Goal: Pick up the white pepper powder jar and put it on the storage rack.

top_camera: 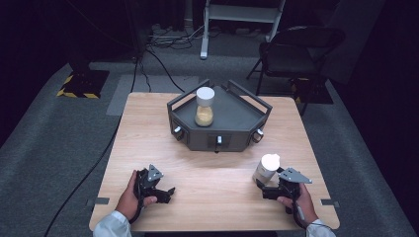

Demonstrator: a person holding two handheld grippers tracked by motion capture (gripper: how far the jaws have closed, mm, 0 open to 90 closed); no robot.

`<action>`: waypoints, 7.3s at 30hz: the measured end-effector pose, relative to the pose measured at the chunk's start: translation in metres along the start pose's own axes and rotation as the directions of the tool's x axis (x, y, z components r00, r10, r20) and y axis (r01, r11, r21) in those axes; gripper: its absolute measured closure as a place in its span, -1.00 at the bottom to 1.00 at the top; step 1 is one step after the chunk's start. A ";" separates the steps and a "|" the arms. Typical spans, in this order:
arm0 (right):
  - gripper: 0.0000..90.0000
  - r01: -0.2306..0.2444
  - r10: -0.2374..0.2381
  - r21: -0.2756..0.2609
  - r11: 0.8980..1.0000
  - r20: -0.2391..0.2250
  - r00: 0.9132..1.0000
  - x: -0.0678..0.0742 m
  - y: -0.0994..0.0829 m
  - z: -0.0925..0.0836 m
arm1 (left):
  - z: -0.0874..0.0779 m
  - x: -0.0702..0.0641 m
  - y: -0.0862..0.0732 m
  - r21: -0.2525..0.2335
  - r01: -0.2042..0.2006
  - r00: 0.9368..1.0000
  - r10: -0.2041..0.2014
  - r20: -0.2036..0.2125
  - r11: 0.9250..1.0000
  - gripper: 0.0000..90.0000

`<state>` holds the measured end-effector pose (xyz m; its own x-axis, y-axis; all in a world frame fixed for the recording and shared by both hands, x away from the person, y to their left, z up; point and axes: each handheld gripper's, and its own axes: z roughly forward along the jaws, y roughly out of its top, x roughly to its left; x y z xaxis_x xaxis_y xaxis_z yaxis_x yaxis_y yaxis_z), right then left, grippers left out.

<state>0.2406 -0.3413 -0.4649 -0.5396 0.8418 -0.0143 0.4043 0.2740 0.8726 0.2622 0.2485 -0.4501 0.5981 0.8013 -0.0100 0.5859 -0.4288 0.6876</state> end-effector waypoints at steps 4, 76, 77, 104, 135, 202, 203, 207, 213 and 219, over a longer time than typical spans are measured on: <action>-0.92 -0.012 0.012 -0.017 1.000 0.006 1.000 0.002 0.001 0.002 | 0.000 0.000 0.000 -0.001 0.001 1.000 -0.001 0.000 1.000 -1.00; -0.34 0.009 -0.002 -0.156 0.988 0.046 0.999 0.021 0.122 -0.003 | 0.001 0.002 0.002 0.001 -0.008 1.000 0.008 0.009 1.000 -1.00; -0.34 0.012 -0.004 -0.158 0.987 0.045 0.999 0.021 0.125 -0.003 | 0.002 0.002 0.002 0.001 -0.008 1.000 0.008 0.009 1.000 -1.00; -0.34 0.032 -0.019 -0.183 0.983 0.071 0.997 0.016 0.190 0.027 | 0.002 0.002 0.003 0.000 -0.009 1.000 0.009 0.010 1.000 -1.00; -0.34 -0.031 0.051 -0.157 0.987 0.122 0.991 0.013 0.197 0.099 | 0.002 0.002 0.002 0.000 -0.013 1.000 0.013 0.009 1.000 -1.00; -0.93 0.011 0.000 -0.085 0.996 0.124 0.992 0.018 0.195 0.121 | 0.002 0.002 0.002 0.001 -0.018 1.000 0.018 0.017 1.000 -1.00; -0.93 0.013 -0.003 -0.080 0.997 0.122 0.993 0.018 0.195 0.122 | 0.002 0.002 0.002 0.001 -0.018 1.000 0.018 0.017 1.000 -1.00; -0.95 0.031 -0.022 -0.067 0.997 0.122 0.992 0.020 0.194 0.123 | 0.002 0.003 0.002 0.002 -0.021 1.000 0.021 0.017 1.000 -1.00; -0.95 0.035 -0.026 -0.072 0.997 0.122 0.992 0.021 0.193 0.121 | 0.002 0.003 0.002 0.002 -0.021 1.000 0.021 0.018 1.000 -1.00; -0.95 0.024 -0.009 -0.104 0.994 0.140 0.990 0.027 0.190 0.115 | 0.002 0.003 0.002 0.001 -0.022 1.000 0.022 0.018 1.000 -1.00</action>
<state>0.3874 -0.2136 -0.3557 -0.4350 0.8958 -0.0906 0.3124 0.2445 0.9179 0.2659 0.2491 -0.4499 0.6206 0.7841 -0.0076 0.5730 -0.4468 0.6870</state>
